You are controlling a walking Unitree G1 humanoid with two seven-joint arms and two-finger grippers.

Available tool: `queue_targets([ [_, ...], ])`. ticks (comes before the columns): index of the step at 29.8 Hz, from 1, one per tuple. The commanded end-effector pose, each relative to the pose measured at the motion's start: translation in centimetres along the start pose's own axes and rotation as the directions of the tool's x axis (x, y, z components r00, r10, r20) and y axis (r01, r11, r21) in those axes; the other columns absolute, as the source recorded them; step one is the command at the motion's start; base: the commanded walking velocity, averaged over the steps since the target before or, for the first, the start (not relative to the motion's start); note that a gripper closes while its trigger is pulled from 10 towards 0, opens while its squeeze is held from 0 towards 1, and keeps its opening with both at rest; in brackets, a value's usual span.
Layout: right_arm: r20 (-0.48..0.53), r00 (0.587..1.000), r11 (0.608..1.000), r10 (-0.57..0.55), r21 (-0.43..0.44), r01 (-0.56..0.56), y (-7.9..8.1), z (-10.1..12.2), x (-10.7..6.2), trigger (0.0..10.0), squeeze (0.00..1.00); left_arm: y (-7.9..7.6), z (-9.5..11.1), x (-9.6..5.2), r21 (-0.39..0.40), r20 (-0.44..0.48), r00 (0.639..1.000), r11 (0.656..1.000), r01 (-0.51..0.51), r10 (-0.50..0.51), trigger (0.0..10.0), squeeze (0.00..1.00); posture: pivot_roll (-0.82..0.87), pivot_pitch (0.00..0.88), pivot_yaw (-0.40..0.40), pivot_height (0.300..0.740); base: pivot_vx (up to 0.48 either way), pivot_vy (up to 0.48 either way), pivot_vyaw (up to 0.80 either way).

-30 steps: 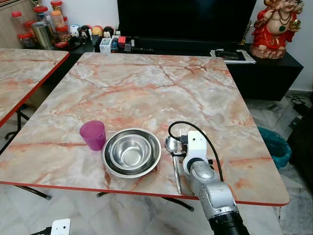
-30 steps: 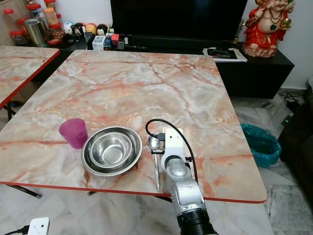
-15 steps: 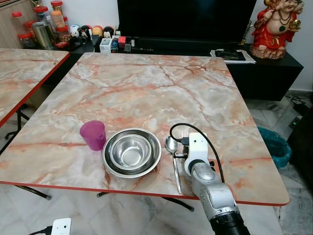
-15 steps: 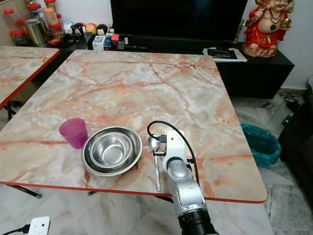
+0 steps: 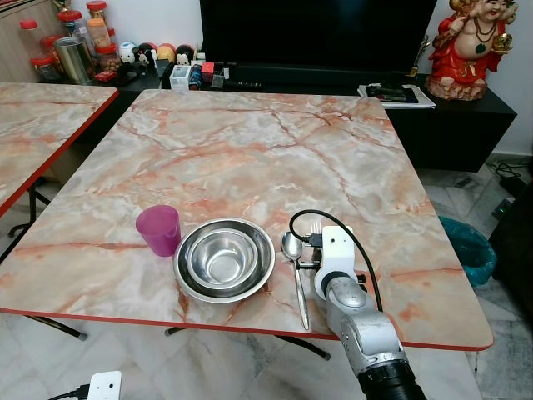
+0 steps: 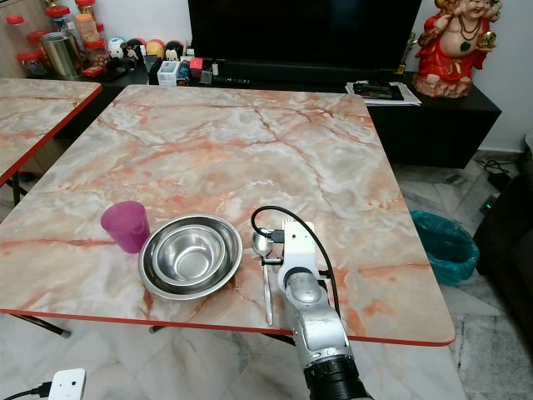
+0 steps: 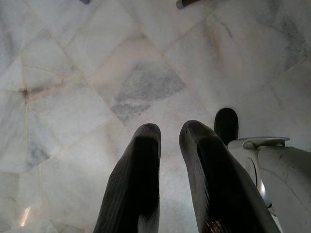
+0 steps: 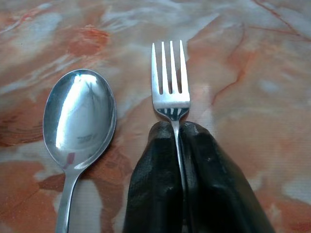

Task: Setting the table

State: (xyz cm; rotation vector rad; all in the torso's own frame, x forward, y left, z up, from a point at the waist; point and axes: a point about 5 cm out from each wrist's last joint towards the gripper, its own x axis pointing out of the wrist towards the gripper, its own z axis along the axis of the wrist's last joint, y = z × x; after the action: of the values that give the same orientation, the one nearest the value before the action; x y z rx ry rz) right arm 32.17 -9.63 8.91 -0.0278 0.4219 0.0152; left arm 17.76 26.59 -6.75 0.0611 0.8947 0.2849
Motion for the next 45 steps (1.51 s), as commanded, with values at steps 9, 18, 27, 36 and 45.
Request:
queue_targets([
  [9, 0.005, 1.000, 1.000, -0.003, 0.010, 0.003, 0.0, 0.1, 0.1, 10.0, 1.00, -0.2, -0.2, 0.0, 0.009, -0.008, 1.000, 1.000, -0.005, 0.005, 10.0, 0.00, 0.01, 0.107, -0.008, 0.740, 0.000, 0.000, 0.00],
  [18, 0.016, 1.000, 1.000, -0.001, 0.015, 0.001, 0.2, 0.4, 0.0, 10.0, 1.00, -0.3, -0.2, 0.0, 0.008, -0.006, 1.000, 1.000, -0.002, 0.002, 10.0, 0.00, 0.01, 0.106, -0.009, 0.740, 0.000, 0.000, 0.00],
  [27, 0.028, 1.000, 1.000, 0.008, 0.023, -0.008, 0.3, 0.6, 0.0, 10.0, 1.00, -0.3, -0.2, 0.0, 0.007, -0.007, 1.000, 1.000, -0.003, 0.003, 10.0, 0.00, 0.01, 0.107, -0.010, 0.740, 0.000, 0.000, 0.00],
  [36, 0.132, 0.990, 0.998, -0.053, 0.050, 0.047, -0.4, 2.2, -0.2, 10.0, 0.00, -0.4, -0.1, 0.0, 0.005, -0.003, 1.000, 1.000, 0.000, 0.000, 10.0, 0.00, 0.01, 0.105, -0.010, 0.740, 0.000, 0.000, 0.00],
  [45, 0.285, 0.948, 0.989, -0.139, 0.093, 0.117, -2.3, 4.1, -0.8, 10.0, 0.00, -0.3, -0.1, 0.0, -0.011, 0.008, 1.000, 1.000, -0.005, 0.005, 10.0, 0.00, 0.01, 0.104, -0.009, 0.740, 0.000, 0.000, 0.00],
])
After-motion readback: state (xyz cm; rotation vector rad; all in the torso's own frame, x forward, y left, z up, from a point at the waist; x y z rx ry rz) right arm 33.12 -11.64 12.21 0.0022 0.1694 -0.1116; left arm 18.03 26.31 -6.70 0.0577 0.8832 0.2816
